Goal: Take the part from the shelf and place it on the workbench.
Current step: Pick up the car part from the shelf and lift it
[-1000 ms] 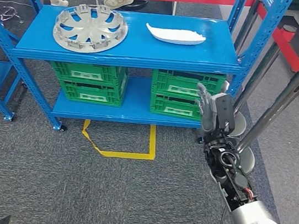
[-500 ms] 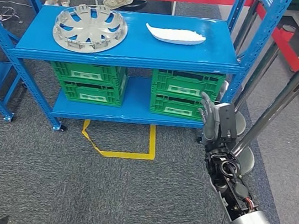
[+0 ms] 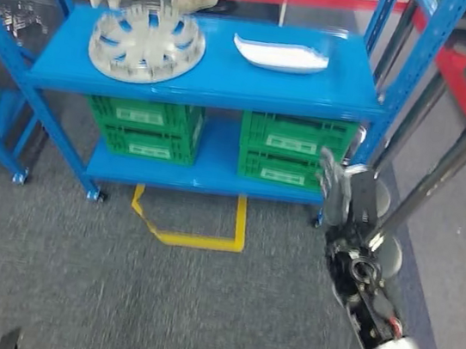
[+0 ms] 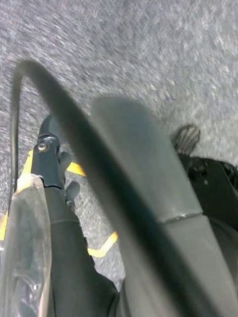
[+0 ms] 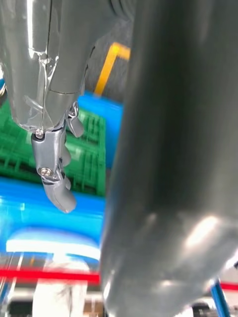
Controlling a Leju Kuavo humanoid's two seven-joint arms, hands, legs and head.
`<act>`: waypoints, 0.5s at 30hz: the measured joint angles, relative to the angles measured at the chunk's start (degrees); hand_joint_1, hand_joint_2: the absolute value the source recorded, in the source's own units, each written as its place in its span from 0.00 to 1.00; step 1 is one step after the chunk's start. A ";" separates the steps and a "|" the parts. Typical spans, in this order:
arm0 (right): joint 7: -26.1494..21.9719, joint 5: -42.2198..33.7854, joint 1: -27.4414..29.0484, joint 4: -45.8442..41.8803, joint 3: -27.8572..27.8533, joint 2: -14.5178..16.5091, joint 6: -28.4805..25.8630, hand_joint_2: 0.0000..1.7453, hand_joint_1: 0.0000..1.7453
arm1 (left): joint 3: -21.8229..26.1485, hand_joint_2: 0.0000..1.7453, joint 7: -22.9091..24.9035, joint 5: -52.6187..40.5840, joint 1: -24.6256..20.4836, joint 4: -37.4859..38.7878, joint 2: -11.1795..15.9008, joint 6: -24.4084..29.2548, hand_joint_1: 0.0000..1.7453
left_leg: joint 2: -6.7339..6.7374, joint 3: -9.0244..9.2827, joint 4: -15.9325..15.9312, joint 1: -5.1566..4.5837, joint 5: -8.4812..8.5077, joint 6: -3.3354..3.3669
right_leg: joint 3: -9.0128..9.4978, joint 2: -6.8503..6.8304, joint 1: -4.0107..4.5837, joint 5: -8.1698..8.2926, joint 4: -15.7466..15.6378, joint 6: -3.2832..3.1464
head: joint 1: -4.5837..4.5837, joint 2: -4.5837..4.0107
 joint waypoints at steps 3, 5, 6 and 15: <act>0.03 0.26 -0.14 -0.09 -0.07 -0.02 -0.12 0.00 0.00 | -0.01 0.00 0.07 0.01 -0.12 0.00 -0.16 0.01 0.00 | 0.09 -0.64 1.07 0.27 -0.63 -0.98 | 0.42 0.12 0.03 -0.62 -0.83 -1.22 | -0.60 0.00; 0.00 0.34 -0.42 -0.16 -0.13 -0.02 -0.12 0.00 0.00 | -0.02 0.00 0.08 0.01 -0.18 0.00 -0.18 0.01 0.00 | 0.20 -3.54 6.57 0.37 -2.79 -1.45 | 0.94 0.09 -0.11 -0.85 -1.12 -1.92 | -1.30 0.00; 0.01 0.39 -0.51 -0.18 -0.12 -0.02 -0.09 0.00 0.00 | -0.03 0.00 0.08 0.00 -0.21 0.00 -0.19 0.01 0.00 | 0.22 -6.19 10.92 0.36 -4.12 -1.57 | 1.08 0.07 -0.06 -0.98 -1.15 -2.17 | -1.78 0.00; 0.10 0.72 -0.47 -0.27 -0.05 -0.02 -0.05 0.00 0.00 | -0.03 0.00 0.05 0.01 -0.12 0.02 -0.16 0.01 0.00 | 0.14 -7.47 2.20 -0.21 5.07 -0.56 | 2.56 0.23 0.36 -2.37 -1.39 -1.96 | -3.46 0.00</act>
